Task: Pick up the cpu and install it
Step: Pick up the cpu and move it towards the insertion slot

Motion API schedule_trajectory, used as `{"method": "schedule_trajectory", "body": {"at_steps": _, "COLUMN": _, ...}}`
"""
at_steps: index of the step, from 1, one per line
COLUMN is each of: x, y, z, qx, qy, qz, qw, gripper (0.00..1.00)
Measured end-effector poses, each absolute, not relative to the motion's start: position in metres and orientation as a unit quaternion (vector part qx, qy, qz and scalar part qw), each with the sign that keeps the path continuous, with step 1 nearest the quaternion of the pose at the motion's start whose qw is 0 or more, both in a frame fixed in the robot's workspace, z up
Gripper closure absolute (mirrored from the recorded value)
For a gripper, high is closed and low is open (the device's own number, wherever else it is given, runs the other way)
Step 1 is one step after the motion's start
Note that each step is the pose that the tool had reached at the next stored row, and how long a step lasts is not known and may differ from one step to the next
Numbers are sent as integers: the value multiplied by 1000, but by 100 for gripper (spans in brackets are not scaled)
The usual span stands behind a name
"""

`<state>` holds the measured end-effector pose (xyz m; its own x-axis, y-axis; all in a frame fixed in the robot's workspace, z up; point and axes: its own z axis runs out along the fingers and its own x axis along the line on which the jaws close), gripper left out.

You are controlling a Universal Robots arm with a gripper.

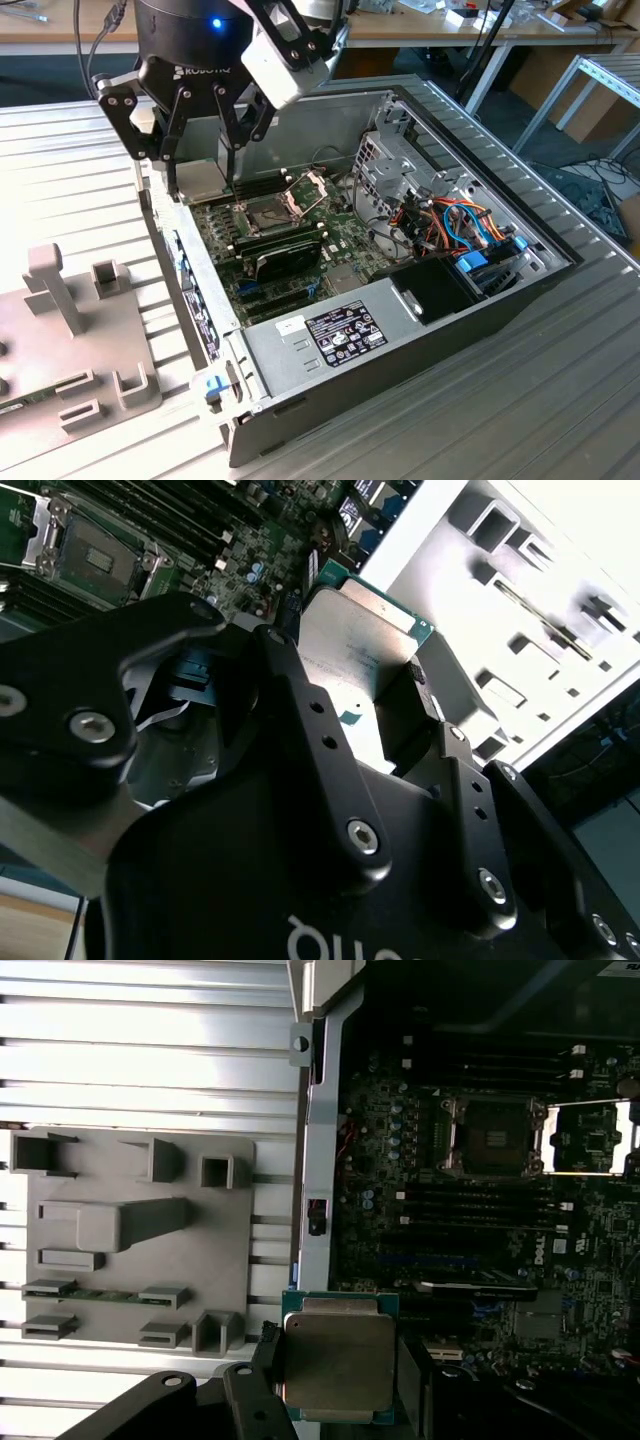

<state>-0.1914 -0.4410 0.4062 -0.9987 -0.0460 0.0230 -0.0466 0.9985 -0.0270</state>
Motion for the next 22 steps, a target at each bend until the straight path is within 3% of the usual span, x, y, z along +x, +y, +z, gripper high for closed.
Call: {"method": "schedule_trajectory", "body": {"at_steps": 22, "x": -165, "y": -441, "z": 406, "qx": 23, "qy": -1000, "qz": 14, "qw": 11, "gripper": 45}}
